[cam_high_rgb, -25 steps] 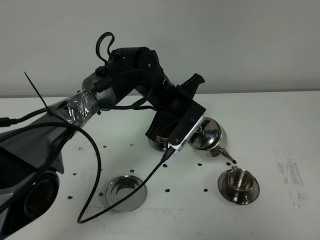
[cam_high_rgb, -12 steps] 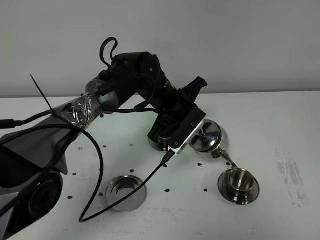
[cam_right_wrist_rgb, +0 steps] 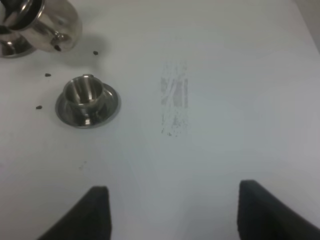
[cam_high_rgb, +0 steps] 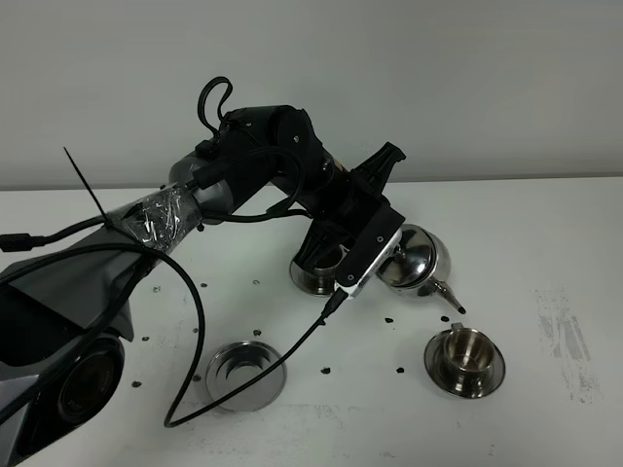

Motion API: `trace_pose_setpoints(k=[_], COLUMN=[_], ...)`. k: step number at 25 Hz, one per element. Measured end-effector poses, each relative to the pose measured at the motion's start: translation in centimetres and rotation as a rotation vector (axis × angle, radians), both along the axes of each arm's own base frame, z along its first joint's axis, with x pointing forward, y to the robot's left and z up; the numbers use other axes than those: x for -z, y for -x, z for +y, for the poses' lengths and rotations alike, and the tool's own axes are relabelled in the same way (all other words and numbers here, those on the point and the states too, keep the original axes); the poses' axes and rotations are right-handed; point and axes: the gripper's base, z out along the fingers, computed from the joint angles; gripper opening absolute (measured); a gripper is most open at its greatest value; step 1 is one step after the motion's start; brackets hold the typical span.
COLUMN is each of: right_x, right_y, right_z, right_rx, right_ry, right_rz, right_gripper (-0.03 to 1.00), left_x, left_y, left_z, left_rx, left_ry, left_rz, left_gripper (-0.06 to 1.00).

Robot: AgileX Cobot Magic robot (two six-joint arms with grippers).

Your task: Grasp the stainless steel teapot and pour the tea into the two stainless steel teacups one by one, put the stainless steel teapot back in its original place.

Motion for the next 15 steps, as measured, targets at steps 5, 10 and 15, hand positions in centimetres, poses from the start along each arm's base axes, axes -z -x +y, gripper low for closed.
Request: trace_pose_setpoints(k=[5,10,15], right_x=[0.0,0.0,0.0], right_y=[0.0,0.0,0.0], right_z=[0.0,0.0,0.0], right_rx=[0.0,-0.001,-0.001], right_ry=[0.0,0.001,0.001], right_rz=[0.0,0.0,0.0], right_gripper=[0.56,0.56,0.56], left_x=[0.31,0.34,0.33], left_y=[0.07,0.11,0.1], left_z=[0.05,0.06,0.06], left_rx=[0.0,0.002,0.002], left_ry=[-0.006,-0.008,-0.008], left_rz=[0.009,0.013,0.012], left_gripper=[0.26,0.26,0.26])
